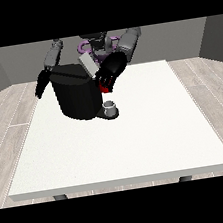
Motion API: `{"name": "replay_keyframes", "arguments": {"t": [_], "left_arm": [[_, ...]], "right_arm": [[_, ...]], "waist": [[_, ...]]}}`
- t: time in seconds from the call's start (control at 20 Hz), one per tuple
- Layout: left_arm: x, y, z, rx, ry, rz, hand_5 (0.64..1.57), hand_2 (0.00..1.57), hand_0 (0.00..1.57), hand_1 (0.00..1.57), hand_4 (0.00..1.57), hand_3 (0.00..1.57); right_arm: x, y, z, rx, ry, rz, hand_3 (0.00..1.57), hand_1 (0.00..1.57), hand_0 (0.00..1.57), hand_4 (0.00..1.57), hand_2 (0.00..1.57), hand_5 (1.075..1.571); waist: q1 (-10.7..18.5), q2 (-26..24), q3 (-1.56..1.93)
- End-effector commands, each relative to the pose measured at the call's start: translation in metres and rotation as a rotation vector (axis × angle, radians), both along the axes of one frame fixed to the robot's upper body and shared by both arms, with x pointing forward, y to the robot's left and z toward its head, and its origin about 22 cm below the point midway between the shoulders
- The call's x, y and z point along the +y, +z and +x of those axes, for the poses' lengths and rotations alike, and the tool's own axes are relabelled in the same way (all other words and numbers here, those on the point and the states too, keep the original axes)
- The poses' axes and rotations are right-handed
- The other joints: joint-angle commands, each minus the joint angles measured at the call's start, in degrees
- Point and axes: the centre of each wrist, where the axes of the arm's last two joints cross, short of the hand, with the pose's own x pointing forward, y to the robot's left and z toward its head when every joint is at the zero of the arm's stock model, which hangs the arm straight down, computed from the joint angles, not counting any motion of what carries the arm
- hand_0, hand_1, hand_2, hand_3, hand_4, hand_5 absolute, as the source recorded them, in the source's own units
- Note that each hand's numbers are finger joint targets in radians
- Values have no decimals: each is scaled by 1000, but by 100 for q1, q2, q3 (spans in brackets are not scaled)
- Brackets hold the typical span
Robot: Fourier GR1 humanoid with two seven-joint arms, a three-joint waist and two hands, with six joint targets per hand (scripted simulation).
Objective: Insert the coffee pod into the coffee machine and close the lid
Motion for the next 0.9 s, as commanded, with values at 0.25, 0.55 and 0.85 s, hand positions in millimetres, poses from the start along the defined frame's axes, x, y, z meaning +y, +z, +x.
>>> {"name": "replay_keyframes", "arguments": {"t": [0.25,0.55,0.85], "left_arm": [[18,-24,4,26,42,4,1571,525,0,0,0,452],[-16,-16,7,82,55,6,1571,221,0,0,0,146],[-49,-142,4,323,-73,-41,1571,0,0,0,0,0]], "right_arm": [[14,5,-5,49,10,14,0,0,0,171,0,1571],[2,-22,-3,98,6,37,0,0,0,0,0,1571],[-36,-95,-42,245,-129,61,0,0,0,0,0,1571]], "waist": [[-45,-244,-12],[225,-590,-5],[1090,-1688,-4]]}}
